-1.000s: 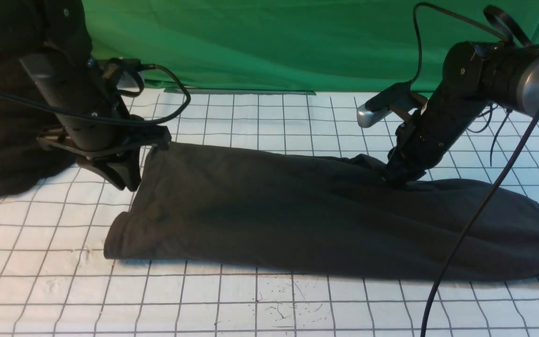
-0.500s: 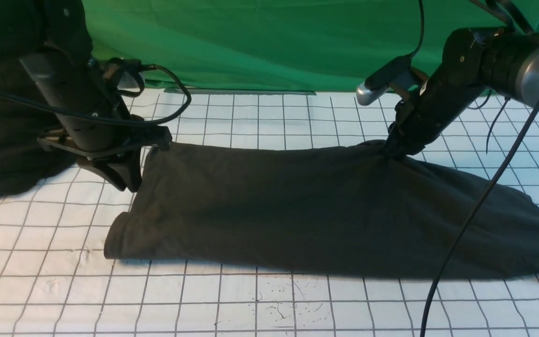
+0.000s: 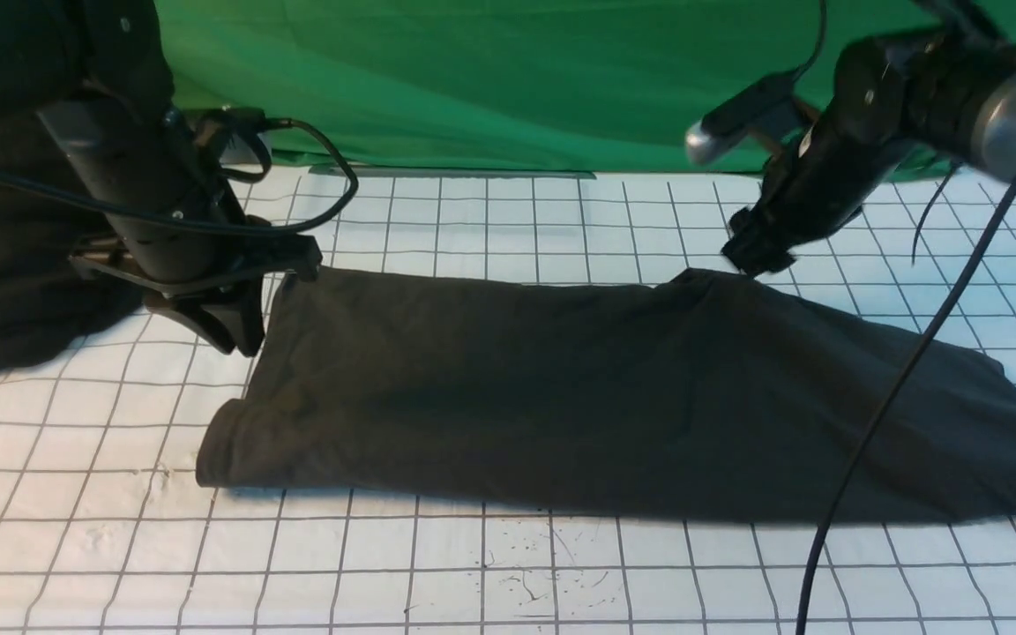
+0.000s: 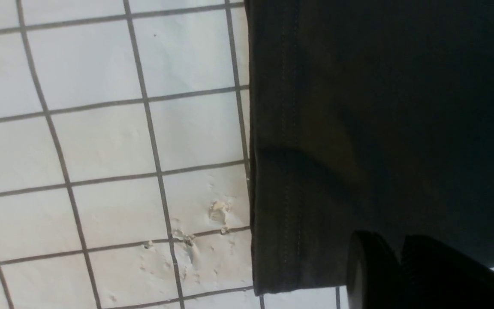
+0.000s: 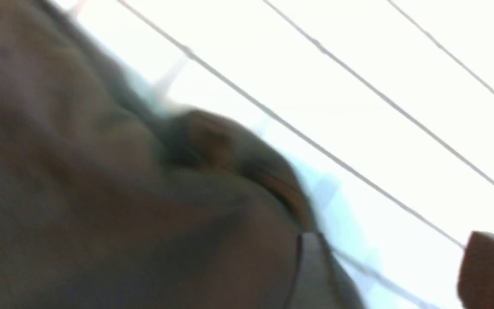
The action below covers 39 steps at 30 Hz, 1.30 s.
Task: Fold a long-sleeved shirt over a white checkered tablecloth.
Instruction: 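Pull the folded dark garment lengthwise by its ends to straighten it flat on the table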
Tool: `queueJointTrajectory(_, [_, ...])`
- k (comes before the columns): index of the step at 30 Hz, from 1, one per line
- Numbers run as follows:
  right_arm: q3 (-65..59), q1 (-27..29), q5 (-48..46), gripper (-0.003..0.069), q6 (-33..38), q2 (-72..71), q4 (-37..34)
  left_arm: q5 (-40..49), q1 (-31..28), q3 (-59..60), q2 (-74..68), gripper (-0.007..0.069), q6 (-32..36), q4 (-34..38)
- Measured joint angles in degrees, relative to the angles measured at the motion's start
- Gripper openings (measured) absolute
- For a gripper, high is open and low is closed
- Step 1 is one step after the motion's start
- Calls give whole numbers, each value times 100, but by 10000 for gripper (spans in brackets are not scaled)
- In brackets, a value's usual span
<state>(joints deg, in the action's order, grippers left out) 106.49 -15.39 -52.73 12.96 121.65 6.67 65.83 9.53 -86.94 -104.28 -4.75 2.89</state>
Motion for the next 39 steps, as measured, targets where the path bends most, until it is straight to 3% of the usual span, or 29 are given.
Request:
queueJointTrajectory(5, [77,204,-1069,90,-326,-547,285,-113,90,0,0,78,-37,327])
queueJointTrajectory(7, [12,432,-1383,34,-334,-644,25,-278,248,0,0,43,-29,381])
queueJointTrajectory(10, [-481,938,-1608,3,-334,-643,-440,-658,732,0,-48,3,-10,418])
queueJointTrajectory(14, [-1225,1423,-1659,1,-389,-627,-552,-712,996,-4,-371,-1,3,512])
queueJointTrajectory(21, [-2313,1937,-1556,1,-426,-627,-580,-285,995,228,-816,-1,71,189])
queueJointTrajectory(27, [-2744,2248,-1392,25,-472,-861,-608,-225,995,488,-821,-1,41,-2])
queueJointTrajectory(31, [-2744,2268,-582,80,-674,-1457,-598,-250,995,425,-745,-1,29,-48])
queueJointTrajectory(34, [-2683,2268,-93,167,-742,-1717,-608,-301,995,393,-605,-1,29,-95])
queueJointTrajectory(35, [-2564,2288,73,256,-753,-1707,-667,-319,995,393,-500,-1,29,-101])
queueJointTrajectory(36, [-2548,2288,81,269,-754,-1706,-667,-319,995,393,-475,-1,29,-101])
queueJointTrajectory(37, [-2387,2299,105,371,-761,-1509,-667,-325,995,392,-392,-1,29,-107])
queueJointTrajectory(39, [-2251,2305,14,447,-748,-1234,-667,-340,995,392,-334,-1,27,-107])
